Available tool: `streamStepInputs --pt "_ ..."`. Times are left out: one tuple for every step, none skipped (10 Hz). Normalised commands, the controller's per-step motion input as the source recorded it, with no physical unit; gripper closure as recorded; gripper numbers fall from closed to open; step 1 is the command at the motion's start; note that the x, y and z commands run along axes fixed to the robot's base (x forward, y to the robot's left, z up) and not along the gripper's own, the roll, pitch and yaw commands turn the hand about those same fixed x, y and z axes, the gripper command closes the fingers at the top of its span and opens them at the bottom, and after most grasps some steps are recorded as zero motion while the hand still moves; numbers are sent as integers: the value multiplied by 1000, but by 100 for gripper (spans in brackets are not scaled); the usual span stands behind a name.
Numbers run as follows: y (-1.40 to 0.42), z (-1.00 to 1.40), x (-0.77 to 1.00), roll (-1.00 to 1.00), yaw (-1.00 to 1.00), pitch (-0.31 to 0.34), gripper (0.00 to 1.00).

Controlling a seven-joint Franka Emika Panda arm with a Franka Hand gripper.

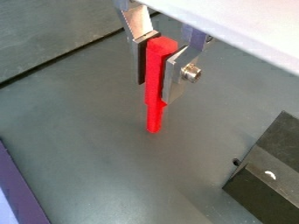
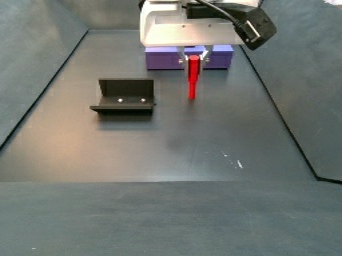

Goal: Pick up the red object. Move up. Move to above the board. Insert the red object.
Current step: Move up, then move to above the board.

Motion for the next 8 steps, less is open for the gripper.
streamStepInputs --pt "20 826 2 1 -70 1 100" --pt "28 675 -31 3 -71 28 100" --pt "18 198 10 -3 -29 -5 100" --pt "0 1400 0 0 0 0 100" --pt "-1 1400 -10 -1 9 19 100" --pt "3 1400 -33 21 2 18 100" --pt "3 1400 -3 28 2 26 100" --pt "4 1400 40 33 2 91 100"
